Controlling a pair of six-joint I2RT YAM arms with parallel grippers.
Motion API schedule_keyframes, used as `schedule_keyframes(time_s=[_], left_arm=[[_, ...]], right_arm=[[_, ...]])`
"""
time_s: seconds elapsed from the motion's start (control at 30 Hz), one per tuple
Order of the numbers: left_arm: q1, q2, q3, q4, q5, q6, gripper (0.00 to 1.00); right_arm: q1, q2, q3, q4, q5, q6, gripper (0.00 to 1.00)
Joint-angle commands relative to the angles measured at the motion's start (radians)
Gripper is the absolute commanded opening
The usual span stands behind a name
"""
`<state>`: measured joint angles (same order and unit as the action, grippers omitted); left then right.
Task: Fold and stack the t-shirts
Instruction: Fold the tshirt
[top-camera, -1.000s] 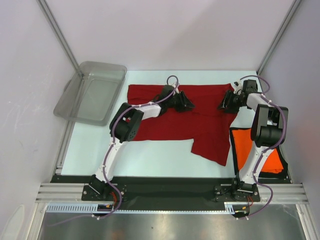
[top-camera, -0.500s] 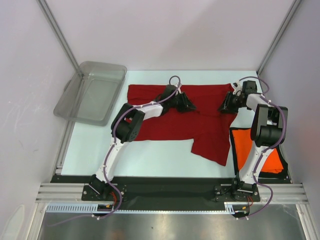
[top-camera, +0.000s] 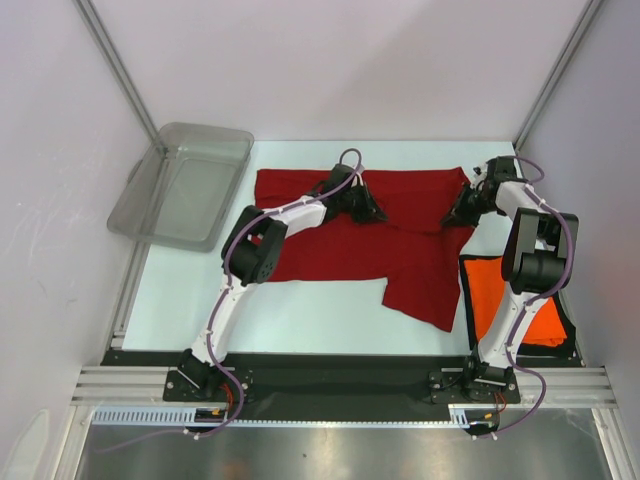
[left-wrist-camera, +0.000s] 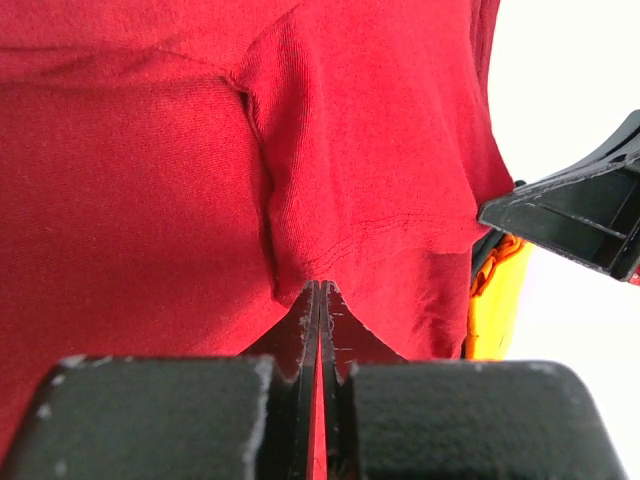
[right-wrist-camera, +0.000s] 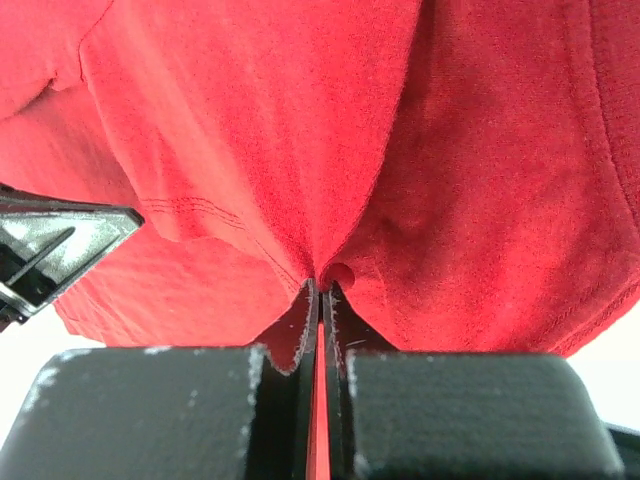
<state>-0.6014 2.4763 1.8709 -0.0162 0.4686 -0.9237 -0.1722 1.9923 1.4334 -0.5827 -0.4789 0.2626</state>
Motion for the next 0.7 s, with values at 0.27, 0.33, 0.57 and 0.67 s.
schedule_keyframes(time_s=[0.27, 0.33, 0.57, 0.67], left_arm=[[0.026, -0.082, 0.060, -0.122, 0.004, 0.069, 0.00], [0.034, -0.086, 0.062, -0.133, 0.008, 0.080, 0.01], [0.057, -0.105, 0.122, -0.252, -0.017, 0.169, 0.03], [0.058, -0.131, 0.134, -0.309, -0.048, 0.235, 0.09]], right_arm=[[-0.010, 0.071, 0.173, -0.235, 0.026, 0.023, 0.16], [-0.010, 0.050, 0.168, -0.227, 0.046, 0.012, 0.25], [-0.030, 0.017, 0.177, -0.224, 0.032, 0.015, 0.42], [-0.032, 0.014, 0.170, -0.187, 0.026, 0.023, 0.42]])
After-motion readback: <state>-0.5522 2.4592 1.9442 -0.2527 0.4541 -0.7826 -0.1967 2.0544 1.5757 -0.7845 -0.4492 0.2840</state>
